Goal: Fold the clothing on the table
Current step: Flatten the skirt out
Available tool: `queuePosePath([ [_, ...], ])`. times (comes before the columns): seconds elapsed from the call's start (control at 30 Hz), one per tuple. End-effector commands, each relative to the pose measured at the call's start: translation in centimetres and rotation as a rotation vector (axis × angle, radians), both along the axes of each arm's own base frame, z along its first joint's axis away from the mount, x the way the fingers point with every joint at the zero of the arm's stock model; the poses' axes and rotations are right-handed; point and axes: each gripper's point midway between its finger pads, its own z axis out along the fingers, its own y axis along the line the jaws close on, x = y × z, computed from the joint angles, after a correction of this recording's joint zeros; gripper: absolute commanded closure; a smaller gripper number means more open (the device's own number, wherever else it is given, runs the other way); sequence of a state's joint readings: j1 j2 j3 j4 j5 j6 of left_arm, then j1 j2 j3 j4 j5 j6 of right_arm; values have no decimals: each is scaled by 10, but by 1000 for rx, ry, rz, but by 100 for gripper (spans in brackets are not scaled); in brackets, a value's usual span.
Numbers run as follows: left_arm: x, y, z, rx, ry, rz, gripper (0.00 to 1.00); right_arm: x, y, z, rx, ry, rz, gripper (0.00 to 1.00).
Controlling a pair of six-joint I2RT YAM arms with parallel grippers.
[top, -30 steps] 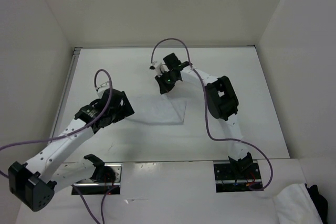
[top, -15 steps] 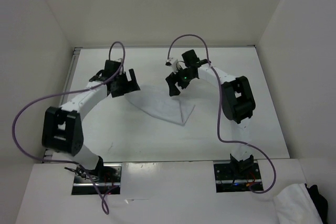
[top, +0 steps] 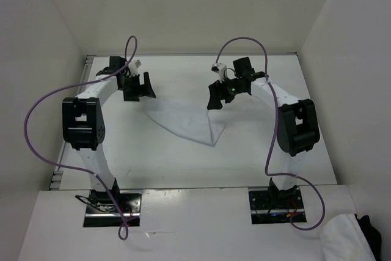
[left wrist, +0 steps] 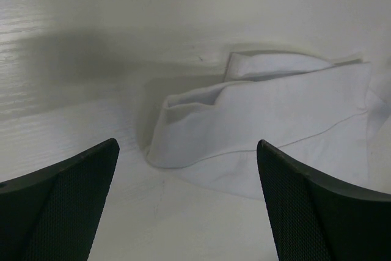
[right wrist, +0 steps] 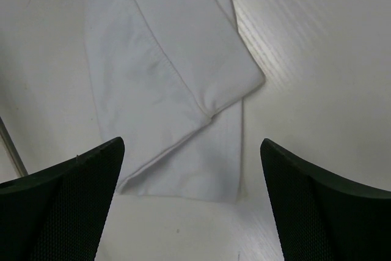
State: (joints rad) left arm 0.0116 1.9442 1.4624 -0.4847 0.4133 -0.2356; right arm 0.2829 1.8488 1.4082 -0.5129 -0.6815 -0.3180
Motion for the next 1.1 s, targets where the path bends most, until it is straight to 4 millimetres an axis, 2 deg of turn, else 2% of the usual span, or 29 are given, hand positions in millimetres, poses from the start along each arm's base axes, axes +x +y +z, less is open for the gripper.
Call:
queuePosePath([
  [0.0, 7, -8, 16, -15, -52, -101, 0, -5, 10, 2, 53, 8, 19, 5],
  [0.13, 7, -11, 3, -26, -33, -143, 3, -11, 14, -16, 72, 95, 6, 8],
  [0.17, 7, -12, 3, -26, -33, -143, 3, -10, 14, -15, 78, 100, -5, 8],
  [0.23, 13, -13, 6, -34, -62, -149, 6, -6, 15, -25, 73, 141, -32, 9],
  [0.27, 12, -15, 5, -44, -62, -154, 7, -3, 21, -23, 78, 143, -31, 12],
  [0.43, 10, -15, -11, -47, -25, -154, 25, 6, 29, -33, 50, 173, -69, 12],
  [0.47, 10, -15, -12, -47, -25, -154, 25, 13, 30, -29, 55, 152, -80, 12],
  [0.53, 10, -15, -16, -48, -16, -153, 25, 15, 29, -36, 45, 169, -97, 12],
  [0.57, 7, -15, -18, -48, -7, -153, 23, 19, 31, -32, 53, 166, -104, 12],
  [0.63, 8, -16, -21, -56, -7, -157, 23, 20, 32, -42, 48, 191, -111, 12],
  [0.7, 8, -16, -25, -57, 2, -157, 23, 22, 32, -43, 46, 197, -111, 12],
  [0.8, 10, -16, -24, -56, -7, -157, 36, 26, 34, -45, 48, 203, -117, 12],
  [0.83, 6, -19, -28, -49, 4, -162, 51, 28, 35, -42, 52, 194, -116, 12],
  [0.93, 9, -18, -29, -40, -4, -158, 74, 35, 37, -37, 60, 185, -121, 12],
  [1.0, 6, -18, -31, -41, 5, -158, 74, 37, 38, -44, 53, 201, -122, 12],
  [1.07, 6, -21, -32, -33, 6, -163, 78, 39, 38, -48, 49, 213, -123, 12],
])
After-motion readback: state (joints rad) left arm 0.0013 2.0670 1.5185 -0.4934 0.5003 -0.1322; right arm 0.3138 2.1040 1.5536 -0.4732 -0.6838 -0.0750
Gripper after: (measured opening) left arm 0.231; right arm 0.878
